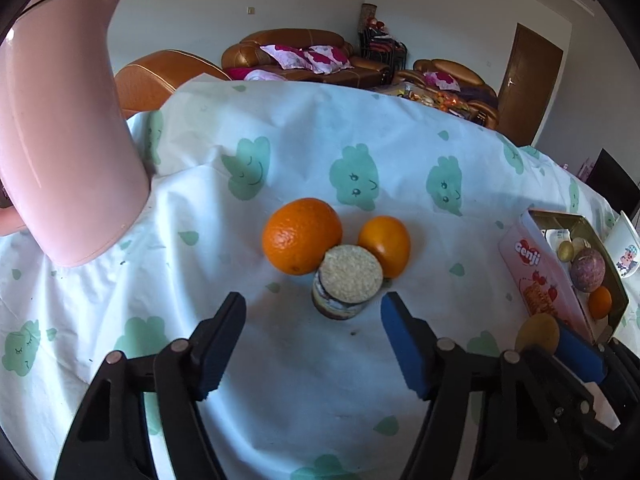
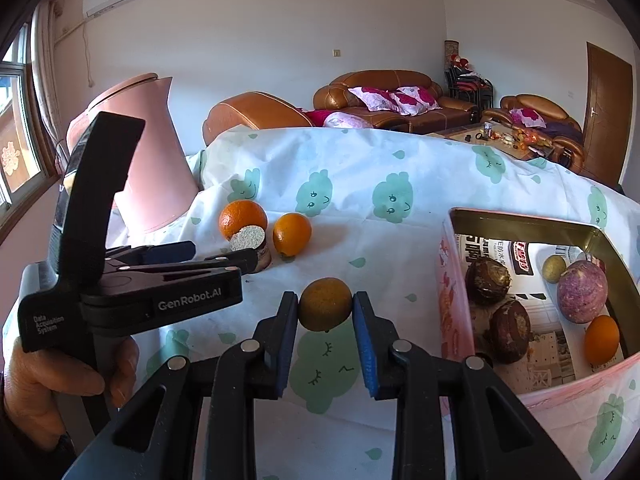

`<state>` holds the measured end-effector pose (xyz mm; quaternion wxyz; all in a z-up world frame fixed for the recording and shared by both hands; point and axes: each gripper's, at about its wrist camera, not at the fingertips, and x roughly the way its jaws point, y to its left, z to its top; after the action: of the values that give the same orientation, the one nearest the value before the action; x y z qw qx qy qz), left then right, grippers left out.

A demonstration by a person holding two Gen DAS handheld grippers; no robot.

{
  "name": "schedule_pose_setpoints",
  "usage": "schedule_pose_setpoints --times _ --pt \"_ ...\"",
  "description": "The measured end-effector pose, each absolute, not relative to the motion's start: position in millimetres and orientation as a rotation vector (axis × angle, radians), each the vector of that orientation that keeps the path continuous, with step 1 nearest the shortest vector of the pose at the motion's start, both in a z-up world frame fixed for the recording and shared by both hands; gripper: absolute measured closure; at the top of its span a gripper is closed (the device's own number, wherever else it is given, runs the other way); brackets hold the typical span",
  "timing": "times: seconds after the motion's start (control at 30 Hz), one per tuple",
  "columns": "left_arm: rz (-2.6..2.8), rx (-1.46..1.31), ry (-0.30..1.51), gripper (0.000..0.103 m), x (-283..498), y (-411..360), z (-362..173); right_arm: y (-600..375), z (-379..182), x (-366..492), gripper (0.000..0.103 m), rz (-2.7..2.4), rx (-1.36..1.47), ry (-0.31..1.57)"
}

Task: Organize fruits
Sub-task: 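Grasp the kiwi with the right tool while the left tool grasps the small jar, then carry the kiwi over the tin with the right tool while the left carries the jar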

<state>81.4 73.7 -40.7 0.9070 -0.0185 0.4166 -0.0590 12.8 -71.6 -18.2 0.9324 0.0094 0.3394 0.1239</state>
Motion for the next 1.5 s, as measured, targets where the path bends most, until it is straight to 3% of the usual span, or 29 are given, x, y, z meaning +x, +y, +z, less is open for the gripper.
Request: schedule_pose_setpoints --times 0.17,0.27,0.4,1.07,1.5 --pt "-0.124 -0.038 0.896 0.046 95.6 57.3 -46.4 -75.9 -18.6 15.5 0.073 0.26 0.037 0.698" --pt "-0.113 -0.034 0.898 0.047 102.7 50.5 -48.1 -77.2 -18.1 11.0 0.073 0.262 0.037 0.693" --pt "-0.126 -0.083 0.888 0.065 103.7 57.8 -46.9 -79.1 -19.1 12.0 0.073 0.265 0.05 0.702" --pt "-0.018 -0.171 0.705 0.066 43.6 100.6 -24.2 -88.4 0.2 -1.0 0.073 0.271 0.062 0.586" --pt "-0.09 -0.119 0.662 0.066 24.6 45.7 -13.1 -127.3 11.0 -14.2 0.073 0.291 0.103 0.542"
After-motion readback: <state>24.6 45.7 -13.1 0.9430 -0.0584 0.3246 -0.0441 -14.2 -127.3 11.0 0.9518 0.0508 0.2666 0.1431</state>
